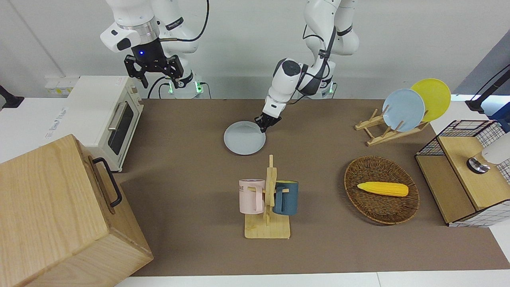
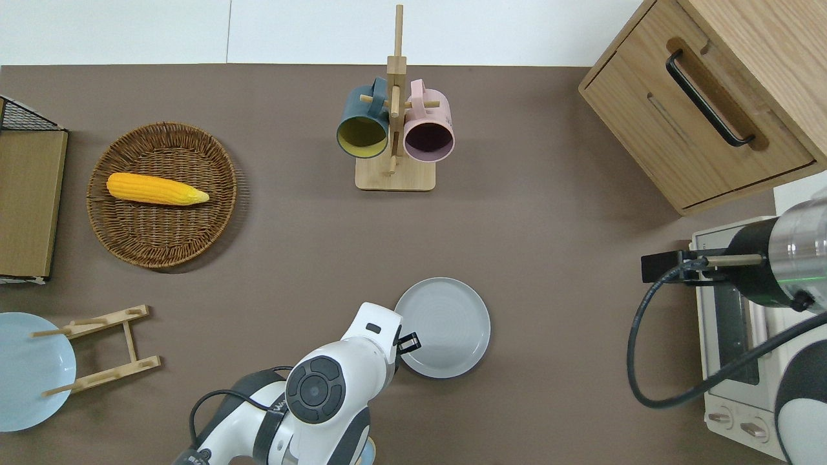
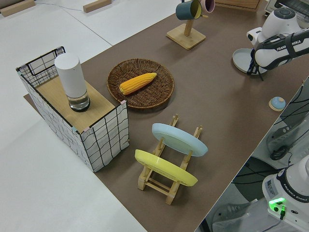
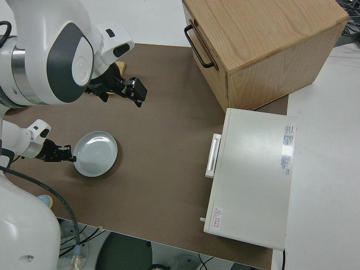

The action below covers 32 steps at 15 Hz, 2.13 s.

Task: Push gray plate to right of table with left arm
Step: 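Keep pushing the gray plate with the left gripper toward the toaster oven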

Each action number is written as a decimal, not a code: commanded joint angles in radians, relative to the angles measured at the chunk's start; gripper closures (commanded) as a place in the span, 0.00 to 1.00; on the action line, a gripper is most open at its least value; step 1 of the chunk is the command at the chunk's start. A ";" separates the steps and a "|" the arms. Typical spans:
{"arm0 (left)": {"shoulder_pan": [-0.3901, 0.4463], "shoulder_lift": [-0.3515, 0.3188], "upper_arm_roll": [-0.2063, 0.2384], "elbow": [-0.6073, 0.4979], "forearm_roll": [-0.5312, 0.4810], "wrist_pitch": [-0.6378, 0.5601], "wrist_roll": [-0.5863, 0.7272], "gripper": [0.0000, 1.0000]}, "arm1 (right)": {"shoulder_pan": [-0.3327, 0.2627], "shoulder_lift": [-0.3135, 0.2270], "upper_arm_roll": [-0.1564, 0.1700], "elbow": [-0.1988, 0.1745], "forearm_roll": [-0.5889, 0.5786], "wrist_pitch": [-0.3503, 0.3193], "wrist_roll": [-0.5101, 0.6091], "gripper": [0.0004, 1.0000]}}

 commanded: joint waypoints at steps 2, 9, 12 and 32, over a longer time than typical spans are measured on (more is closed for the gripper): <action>-0.150 0.100 0.105 0.060 -0.012 0.056 -0.071 0.97 | -0.024 -0.027 0.015 -0.027 0.021 0.000 0.010 0.00; -0.258 0.189 0.158 0.157 -0.012 0.095 -0.174 0.95 | -0.024 -0.027 0.015 -0.027 0.021 0.000 0.010 0.00; -0.269 0.205 0.158 0.184 -0.012 0.098 -0.195 0.91 | -0.024 -0.027 0.015 -0.027 0.021 0.000 0.010 0.00; 0.064 -0.021 0.347 0.337 0.016 -0.653 0.355 0.01 | -0.024 -0.027 0.015 -0.027 0.021 0.000 0.010 0.00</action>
